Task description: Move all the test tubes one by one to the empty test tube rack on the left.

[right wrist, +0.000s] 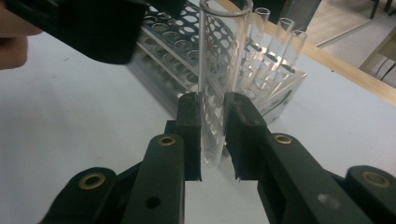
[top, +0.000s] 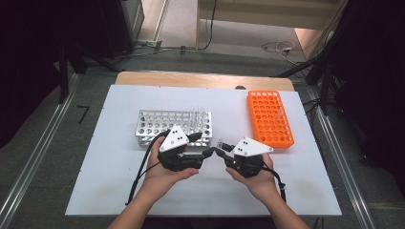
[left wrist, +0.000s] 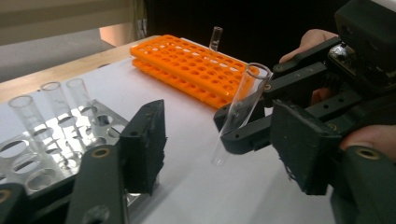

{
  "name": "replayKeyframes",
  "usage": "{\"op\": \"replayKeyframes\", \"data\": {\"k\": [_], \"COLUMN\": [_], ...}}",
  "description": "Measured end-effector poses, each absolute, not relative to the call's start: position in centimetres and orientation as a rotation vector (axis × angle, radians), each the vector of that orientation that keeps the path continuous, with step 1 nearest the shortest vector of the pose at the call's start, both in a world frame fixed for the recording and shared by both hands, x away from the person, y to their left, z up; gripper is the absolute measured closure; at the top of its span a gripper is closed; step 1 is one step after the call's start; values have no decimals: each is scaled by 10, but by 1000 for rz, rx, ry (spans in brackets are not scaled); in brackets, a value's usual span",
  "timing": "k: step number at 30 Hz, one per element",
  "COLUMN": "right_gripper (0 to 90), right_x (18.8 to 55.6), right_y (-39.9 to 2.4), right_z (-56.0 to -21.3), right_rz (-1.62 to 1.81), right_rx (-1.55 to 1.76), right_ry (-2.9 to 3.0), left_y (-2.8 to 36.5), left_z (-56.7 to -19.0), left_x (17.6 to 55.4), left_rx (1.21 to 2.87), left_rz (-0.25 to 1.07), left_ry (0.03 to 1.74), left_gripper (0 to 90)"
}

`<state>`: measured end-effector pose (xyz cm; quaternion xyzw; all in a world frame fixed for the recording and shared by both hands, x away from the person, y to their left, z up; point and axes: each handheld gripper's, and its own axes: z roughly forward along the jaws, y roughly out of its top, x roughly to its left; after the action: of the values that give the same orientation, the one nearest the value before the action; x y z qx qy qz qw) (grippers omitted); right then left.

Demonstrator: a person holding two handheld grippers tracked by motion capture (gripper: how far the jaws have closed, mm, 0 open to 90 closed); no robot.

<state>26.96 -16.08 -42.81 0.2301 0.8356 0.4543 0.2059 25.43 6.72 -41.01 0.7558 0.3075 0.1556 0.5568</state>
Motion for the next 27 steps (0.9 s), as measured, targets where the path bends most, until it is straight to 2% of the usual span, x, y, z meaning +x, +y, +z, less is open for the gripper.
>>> {"op": "replayKeyframes", "data": {"k": [8, 13, 22, 27], "right_gripper": [744, 745, 745, 744], "right_x": [262, 260, 257, 257], "right_y": [-148, -143, -138, -139], "right_z": [-431, -433, -434, -434], "right_rz": [1255, 1246, 1226, 1226], "right_rx": [593, 563, 535, 541], "right_ry": [2364, 2378, 2384, 2383], "left_y": [62, 60, 58, 59], "left_z": [-412, -413, -415, -415], "left_x": [254, 253, 252, 253], "left_rx": [1810, 1823, 1846, 1840], "left_rz": [350, 344, 343, 354], "left_ry": [705, 680, 662, 679], "left_gripper": [499, 607, 723, 752]}}
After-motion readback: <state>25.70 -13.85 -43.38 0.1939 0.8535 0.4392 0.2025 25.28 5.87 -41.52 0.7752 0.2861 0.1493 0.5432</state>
